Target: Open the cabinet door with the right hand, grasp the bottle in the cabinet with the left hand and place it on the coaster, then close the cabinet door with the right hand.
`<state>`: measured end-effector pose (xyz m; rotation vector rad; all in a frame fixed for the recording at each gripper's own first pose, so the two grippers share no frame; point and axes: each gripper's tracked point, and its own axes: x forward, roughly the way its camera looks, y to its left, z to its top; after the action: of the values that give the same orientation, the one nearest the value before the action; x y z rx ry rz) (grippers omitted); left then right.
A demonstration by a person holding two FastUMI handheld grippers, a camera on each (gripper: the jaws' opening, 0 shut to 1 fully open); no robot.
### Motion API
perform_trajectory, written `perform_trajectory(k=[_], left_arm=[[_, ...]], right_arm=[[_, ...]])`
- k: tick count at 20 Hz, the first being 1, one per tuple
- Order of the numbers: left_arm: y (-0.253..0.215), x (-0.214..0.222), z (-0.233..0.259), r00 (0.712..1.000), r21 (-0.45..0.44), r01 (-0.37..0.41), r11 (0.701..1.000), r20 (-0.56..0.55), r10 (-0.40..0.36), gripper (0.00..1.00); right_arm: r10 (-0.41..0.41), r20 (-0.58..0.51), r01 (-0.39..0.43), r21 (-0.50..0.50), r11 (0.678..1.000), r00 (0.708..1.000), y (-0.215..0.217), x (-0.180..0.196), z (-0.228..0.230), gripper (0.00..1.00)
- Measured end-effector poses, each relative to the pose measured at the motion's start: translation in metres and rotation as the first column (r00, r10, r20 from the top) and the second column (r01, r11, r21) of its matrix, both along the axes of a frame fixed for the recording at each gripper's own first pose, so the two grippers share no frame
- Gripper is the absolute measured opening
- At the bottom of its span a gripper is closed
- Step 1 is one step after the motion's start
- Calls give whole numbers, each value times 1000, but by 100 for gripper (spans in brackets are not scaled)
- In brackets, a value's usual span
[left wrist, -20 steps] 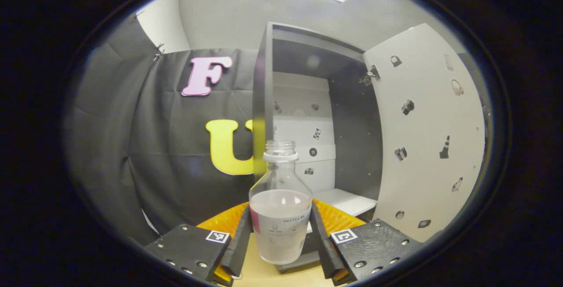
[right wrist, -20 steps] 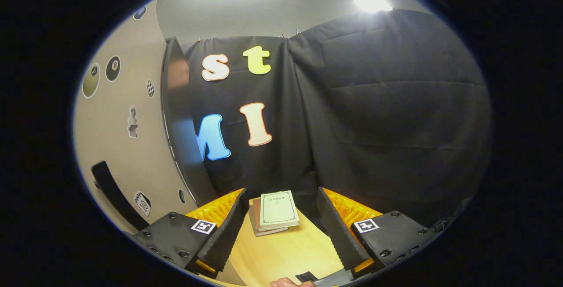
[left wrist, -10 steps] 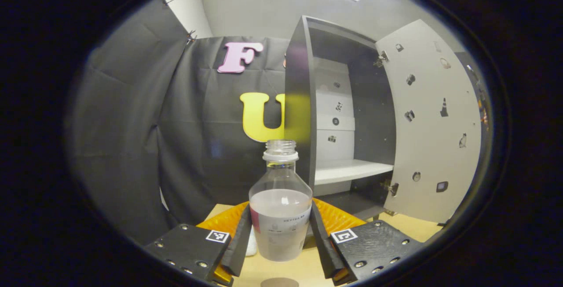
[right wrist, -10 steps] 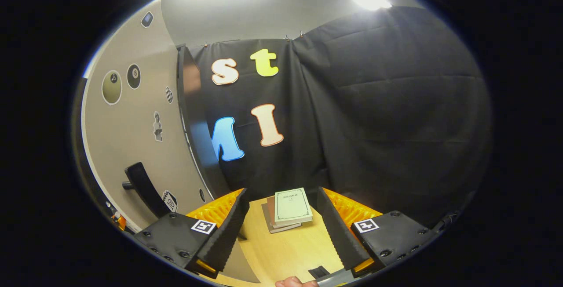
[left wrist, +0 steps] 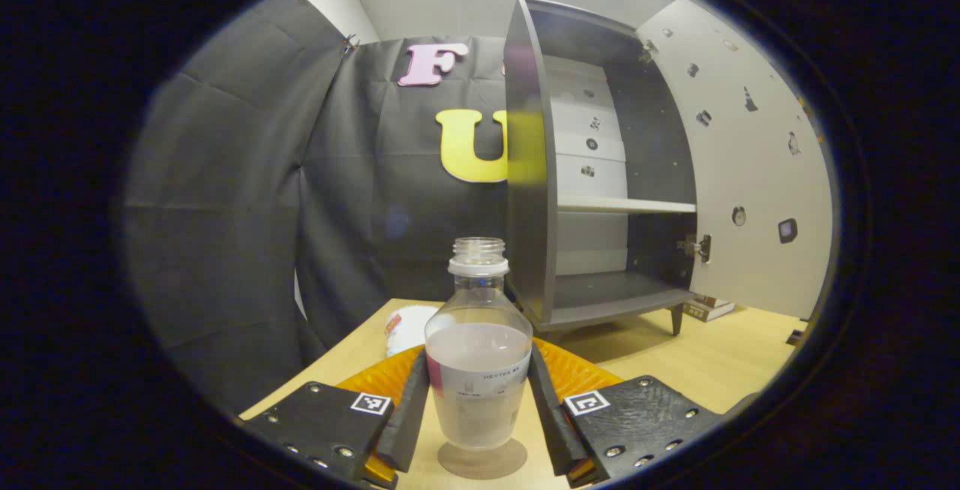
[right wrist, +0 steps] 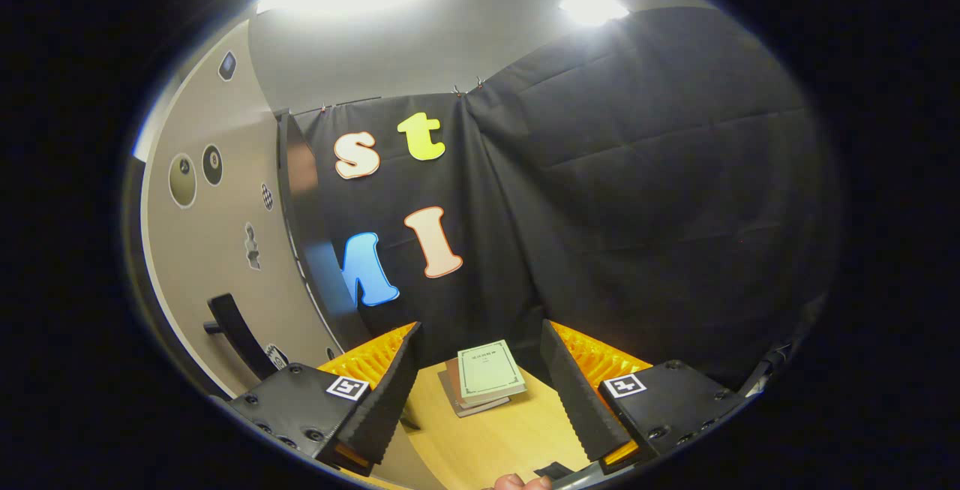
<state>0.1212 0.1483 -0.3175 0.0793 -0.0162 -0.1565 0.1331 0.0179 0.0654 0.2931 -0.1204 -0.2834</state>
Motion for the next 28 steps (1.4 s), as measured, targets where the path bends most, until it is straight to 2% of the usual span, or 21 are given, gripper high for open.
perform_trajectory(k=[3,10,14,16,18,20,26,27,28], left_arm=[[5,8,-27,998,14,-49,999,-26,50,69],[5,6,-62,996,79,-71,994,-53,75,70],[4,8,-64,995,94,-64,993,-73,71,72],[3,7,-65,993,103,-64,993,-88,73,72],[-1,7,-70,992,94,-29,995,-120,40,71],[-6,4,-60,994,82,-36,996,-104,44,86],[1,-3,-26,996,118,-31,992,-83,41,85],[1,-6,-20,996,123,-22,992,-77,32,87],[0,-9,-11,997,124,-11,992,-72,20,87]], right_arm=[[-20,-34,20,-19,1000,999,-2,3,-8,98],[-37,-111,27,-90,996,993,-2,2,-22,98],[-70,-131,51,-143,988,989,-5,2,-29,98],[-63,-141,43,-135,990,988,-3,2,-35,98],[-46,-168,28,-107,994,985,-1,2,-49,98],[-38,-204,19,-95,995,978,0,-1,-65,98],[-43,-243,25,-76,997,969,4,-27,-105,98],[-47,-252,29,-73,997,967,5,-32,-114,93],[-44,-267,27,-68,997,963,8,-37,-126,98]])
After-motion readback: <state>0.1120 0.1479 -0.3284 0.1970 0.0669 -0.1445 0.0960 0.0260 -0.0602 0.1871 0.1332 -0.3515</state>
